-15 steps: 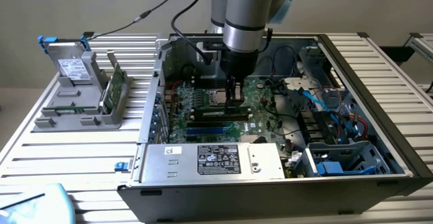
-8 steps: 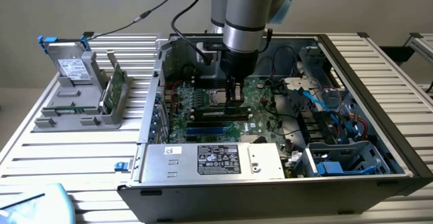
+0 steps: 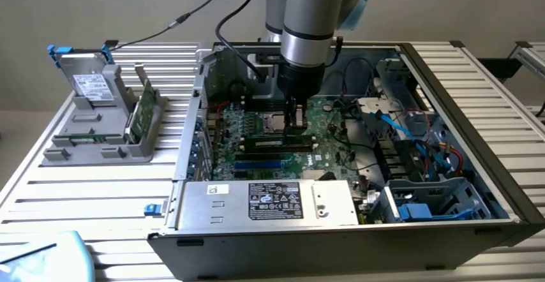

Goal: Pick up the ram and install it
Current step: 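Insert the ram into the slot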

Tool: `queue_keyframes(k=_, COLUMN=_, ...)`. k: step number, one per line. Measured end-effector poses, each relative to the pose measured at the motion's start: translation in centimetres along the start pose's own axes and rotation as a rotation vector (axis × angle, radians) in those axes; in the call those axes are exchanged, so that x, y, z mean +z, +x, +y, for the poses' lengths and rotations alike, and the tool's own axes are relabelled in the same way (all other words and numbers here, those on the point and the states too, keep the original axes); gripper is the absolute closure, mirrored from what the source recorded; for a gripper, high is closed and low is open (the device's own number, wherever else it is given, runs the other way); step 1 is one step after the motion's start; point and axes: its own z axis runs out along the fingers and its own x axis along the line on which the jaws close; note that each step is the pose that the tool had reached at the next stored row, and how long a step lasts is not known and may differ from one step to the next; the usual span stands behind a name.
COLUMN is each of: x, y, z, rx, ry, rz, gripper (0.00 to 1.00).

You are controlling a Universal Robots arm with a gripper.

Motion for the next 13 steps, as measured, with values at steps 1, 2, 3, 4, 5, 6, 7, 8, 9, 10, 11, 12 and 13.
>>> queue_keyframes(k=1, x=0.0, y=0.0, z=0.0, rx=0.0, ry=0.0, rz=0.0001, gripper=0.86)
queue_keyframes(k=2, x=0.0, y=0.0, z=0.0, rx=0.0, ry=0.0, rz=-0.0001, gripper=0.86)
queue_keyframes(k=3, x=-0.01, y=0.0, z=0.0, rx=0.0, ry=0.0, rz=-0.0002, gripper=0.86)
queue_keyframes(k=4, x=-0.01, y=0.0, z=0.0, rx=0.0, ry=0.0001, rz=-0.0002, gripper=0.86)
queue_keyframes(k=5, x=-0.02, y=0.0, z=0.0, rx=0.0, ry=0.0, rz=-0.0001, gripper=0.86)
queue_keyframes(k=6, x=-0.03, y=0.0, z=0.01, rx=0.0, ry=0.0, rz=0.0, gripper=0.86)
queue_keyframes(k=7, x=-0.03, y=0.0, z=0.01, rx=0.0, ry=0.0, rz=0.0, gripper=0.86)
queue_keyframes(k=8, x=-0.03, y=0.0, z=0.01, rx=0.0, ry=0.0, rz=0.0, gripper=0.86)
queue_keyframes(k=9, x=-0.03, y=0.0, z=0.01, rx=0.0, ry=0.0, rz=0.0001, gripper=0.86)
queue_keyframes(k=10, x=-0.03, y=0.01, z=0.0, rx=0.0, ry=0.0, rz=0.0005, gripper=0.86)
queue_keyframes(k=11, x=-0.04, y=0.01, z=0.01, rx=0.0, ry=-0.0001, rz=0.0009, gripper=0.86)
queue_keyframes(k=12, x=-0.04, y=0.01, z=0.01, rx=0.0, ry=-0.0001, rz=0.0013, gripper=0.86)
queue_keyframes(k=13, x=-0.03, y=0.0, z=0.0, rx=0.0, ry=0.0, rz=0.0018, gripper=0.86)
